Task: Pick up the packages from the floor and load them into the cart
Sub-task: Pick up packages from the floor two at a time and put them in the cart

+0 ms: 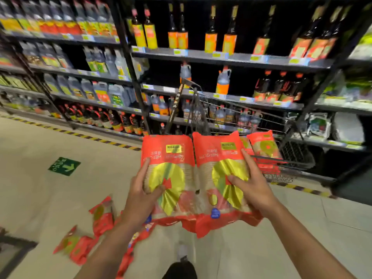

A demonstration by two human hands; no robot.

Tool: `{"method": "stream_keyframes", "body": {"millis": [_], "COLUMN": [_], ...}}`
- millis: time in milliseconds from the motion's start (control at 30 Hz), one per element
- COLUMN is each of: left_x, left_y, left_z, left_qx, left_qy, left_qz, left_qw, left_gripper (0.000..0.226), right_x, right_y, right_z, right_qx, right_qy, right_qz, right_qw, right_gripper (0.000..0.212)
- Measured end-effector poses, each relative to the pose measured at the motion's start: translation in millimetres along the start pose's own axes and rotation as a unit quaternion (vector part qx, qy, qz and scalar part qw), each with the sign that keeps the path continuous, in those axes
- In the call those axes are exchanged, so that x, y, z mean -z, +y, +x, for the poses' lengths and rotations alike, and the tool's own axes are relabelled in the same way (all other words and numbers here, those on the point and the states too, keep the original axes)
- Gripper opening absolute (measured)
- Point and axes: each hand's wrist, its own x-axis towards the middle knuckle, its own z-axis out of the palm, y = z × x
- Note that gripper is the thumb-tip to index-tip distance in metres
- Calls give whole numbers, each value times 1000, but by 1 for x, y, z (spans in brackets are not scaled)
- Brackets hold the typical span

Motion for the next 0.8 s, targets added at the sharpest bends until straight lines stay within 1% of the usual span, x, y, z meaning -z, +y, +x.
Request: {"method": "stream_keyframes", "body": {"millis": [167, 300, 433, 567, 633, 700, 800], "left_x": [-91, -155, -220, -276, -305, -336, -382], "left_y": [25, 37, 49, 49, 47, 42, 28], "left_z": [99, 172, 231, 272, 291, 309, 333], "left_qx": [-42, -46, -44, -6, 20, 35, 69], "left_qy": [-56, -97, -118, -145, -148, -154, -157], "left_qz": [8, -14, -3, -12, -32, -46, -53], "left_qw": [998, 994, 992, 989, 988, 986, 984], "left_gripper": [86, 86, 85, 92, 96, 91, 85], "right_x": [64, 111, 155, 205, 230, 252, 281], "right_y": [12, 20, 37, 65, 83, 103, 139], "right_z": [75, 135, 182, 220, 244, 270, 317], "right_qx": [-20, -42, -58, -80, -91, -101, -112], "right_qy": [47, 89, 127, 157, 157, 151, 115], "right_qz": [-18, -36, -32, -32, -33, -29, 2], "right_qw": [999, 994, 990, 984, 983, 983, 987], "right_gripper": [89, 92, 90, 91, 91, 90, 89]}}
